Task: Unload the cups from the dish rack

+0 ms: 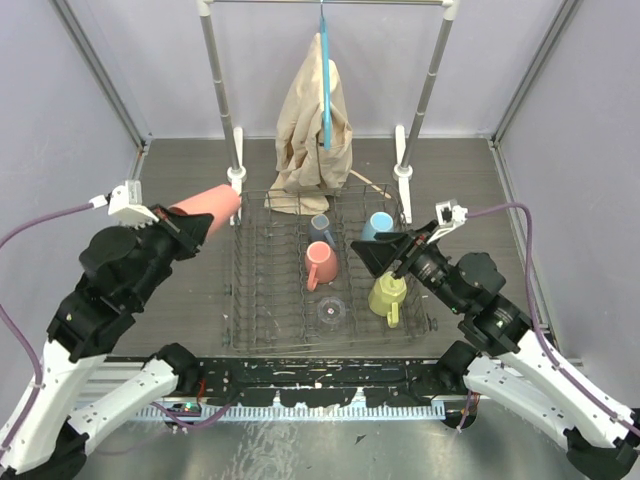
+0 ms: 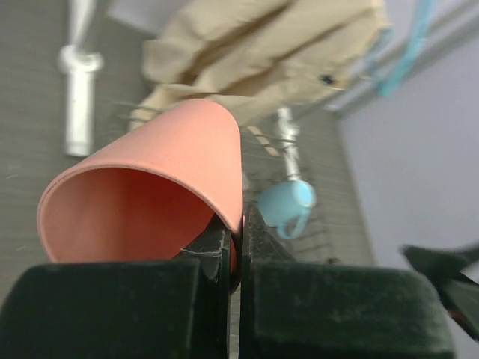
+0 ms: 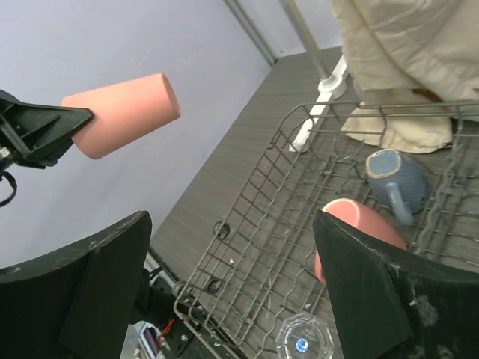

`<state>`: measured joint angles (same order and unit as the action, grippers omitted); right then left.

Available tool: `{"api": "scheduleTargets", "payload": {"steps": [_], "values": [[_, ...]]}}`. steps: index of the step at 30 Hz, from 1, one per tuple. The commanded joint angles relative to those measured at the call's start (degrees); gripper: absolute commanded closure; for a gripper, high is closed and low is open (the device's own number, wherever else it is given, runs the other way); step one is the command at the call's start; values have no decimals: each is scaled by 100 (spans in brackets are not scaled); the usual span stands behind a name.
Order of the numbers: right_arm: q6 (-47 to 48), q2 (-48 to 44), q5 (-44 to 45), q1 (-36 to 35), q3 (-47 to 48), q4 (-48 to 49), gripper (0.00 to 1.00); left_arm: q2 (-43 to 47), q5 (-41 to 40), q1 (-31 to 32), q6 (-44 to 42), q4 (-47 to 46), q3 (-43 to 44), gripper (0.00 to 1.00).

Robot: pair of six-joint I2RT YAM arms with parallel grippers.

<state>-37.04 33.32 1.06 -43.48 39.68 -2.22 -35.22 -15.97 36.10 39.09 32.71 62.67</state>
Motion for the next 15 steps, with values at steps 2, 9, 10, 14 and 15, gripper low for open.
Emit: {"api": "scheduleTargets", "payload": {"steps": [2,9,10,14,15], "values": [[532,-331,536,11,276,-417,5,-890,-2028,-24,-315,1672,836,100],[751,-554,647,10,286,-663,5,-2388,-1436,-1423,-784,1752,1590,100],[777,-589,668,8,299,-703,5,-2592,-1024,-1787,-781,1681,1616,100],[907,-685,747,10,305,-811,5,-3491,-252,-2680,-765,1479,1781,100],[948,-701,773,7,318,-838,5,-3907,-266,-2735,-828,1480,1889,100]]}}
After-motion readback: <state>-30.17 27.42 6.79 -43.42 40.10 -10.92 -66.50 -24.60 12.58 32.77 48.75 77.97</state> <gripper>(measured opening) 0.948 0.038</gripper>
